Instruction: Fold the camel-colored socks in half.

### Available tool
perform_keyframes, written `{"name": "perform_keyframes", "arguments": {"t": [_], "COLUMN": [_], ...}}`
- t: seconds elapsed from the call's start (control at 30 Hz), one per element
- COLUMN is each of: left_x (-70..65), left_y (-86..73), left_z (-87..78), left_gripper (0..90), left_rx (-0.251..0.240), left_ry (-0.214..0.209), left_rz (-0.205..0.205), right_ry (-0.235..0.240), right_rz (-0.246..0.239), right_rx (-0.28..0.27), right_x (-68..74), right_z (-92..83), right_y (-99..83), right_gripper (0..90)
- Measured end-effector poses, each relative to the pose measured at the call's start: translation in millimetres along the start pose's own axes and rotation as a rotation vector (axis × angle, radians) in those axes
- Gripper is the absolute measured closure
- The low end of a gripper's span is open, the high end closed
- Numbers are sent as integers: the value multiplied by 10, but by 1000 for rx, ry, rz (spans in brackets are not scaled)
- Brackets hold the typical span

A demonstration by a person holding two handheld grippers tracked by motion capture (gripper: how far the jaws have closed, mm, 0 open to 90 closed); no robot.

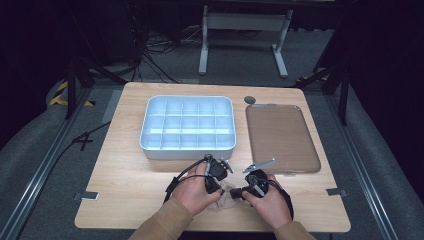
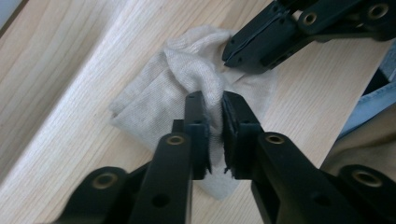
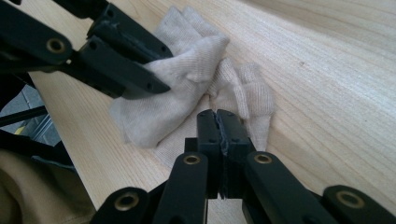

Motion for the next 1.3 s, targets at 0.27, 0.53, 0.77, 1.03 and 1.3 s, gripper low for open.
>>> {"name": "perform_keyframes", "arguments": {"t": [0.27, 0.53, 0.77, 1.03, 1.3], "left_x": [12, 202, 296, 273, 184], "left_y": [-121, -366, -471, -471, -369], "left_z": [-195, -344, -341, -294, -242], "left_gripper": [549, 646, 717, 724, 766], "left_rx": [-88, -112, -81, -67, -79], "left_ry": [-62, -55, -24, -29, -17], "left_rz": [12, -46, -82, -66, -2], "right_ry": [12, 10, 42, -8, -28], "right_rz": [-5, -52, -167, -141, -102], "right_rx": [-54, -170, -130, -73, -60], "right_x": [37, 173, 506, 389, 252], "right_z": [-185, -449, -167, -105, -155], "right_y": [-11, 65, 291, 252, 124], "right_gripper": [847, 850, 855, 863, 855]}}
Point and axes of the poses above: each handheld gripper's, and its own axes: z roughly forward along the jaws, y roughly out of its top, x roughly to its left, the point moved 2 cm from there along z, roughly forward along the jaws, and after that the axes turned 11 degrees about x, right-handed, at the moved point
